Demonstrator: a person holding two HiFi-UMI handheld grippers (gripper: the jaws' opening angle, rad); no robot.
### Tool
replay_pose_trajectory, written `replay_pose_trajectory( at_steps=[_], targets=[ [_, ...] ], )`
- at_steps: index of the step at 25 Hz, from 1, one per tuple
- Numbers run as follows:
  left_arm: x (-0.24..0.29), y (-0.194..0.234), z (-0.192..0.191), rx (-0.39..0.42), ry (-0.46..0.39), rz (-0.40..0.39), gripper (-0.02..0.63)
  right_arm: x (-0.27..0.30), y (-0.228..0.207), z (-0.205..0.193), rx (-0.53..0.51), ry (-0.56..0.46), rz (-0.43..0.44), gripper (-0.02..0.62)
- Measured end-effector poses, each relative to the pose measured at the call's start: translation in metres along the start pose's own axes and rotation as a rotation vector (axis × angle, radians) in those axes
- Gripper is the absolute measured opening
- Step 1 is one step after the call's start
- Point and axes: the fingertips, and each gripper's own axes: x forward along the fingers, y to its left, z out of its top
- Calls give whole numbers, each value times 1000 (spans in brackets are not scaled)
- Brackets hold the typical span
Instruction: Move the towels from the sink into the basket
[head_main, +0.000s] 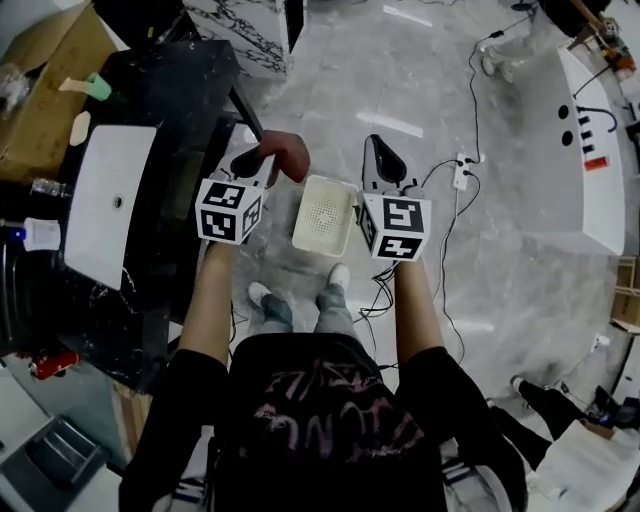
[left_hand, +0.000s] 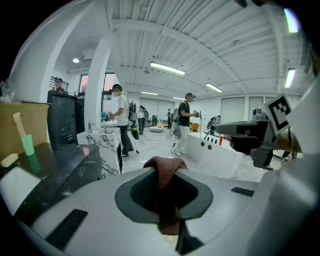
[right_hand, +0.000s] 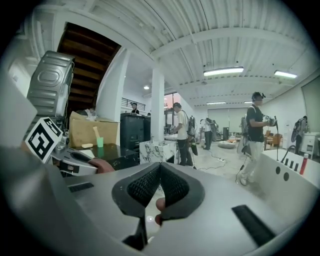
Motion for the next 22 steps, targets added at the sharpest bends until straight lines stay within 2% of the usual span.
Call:
replay_pose_trajectory(
  at_steps=[8,14,22],
  targets=[
    [59,-34,-42,-33,47,-98,52,8,-46,-63,26,80,-58,15],
    [92,-45,-100,-79,107,-129,52,16,-61,-128,58,148,-82,15],
    [136,-52,-194,-144,190,-127,52,37,-72,-239,149,230,-88,15]
  ],
)
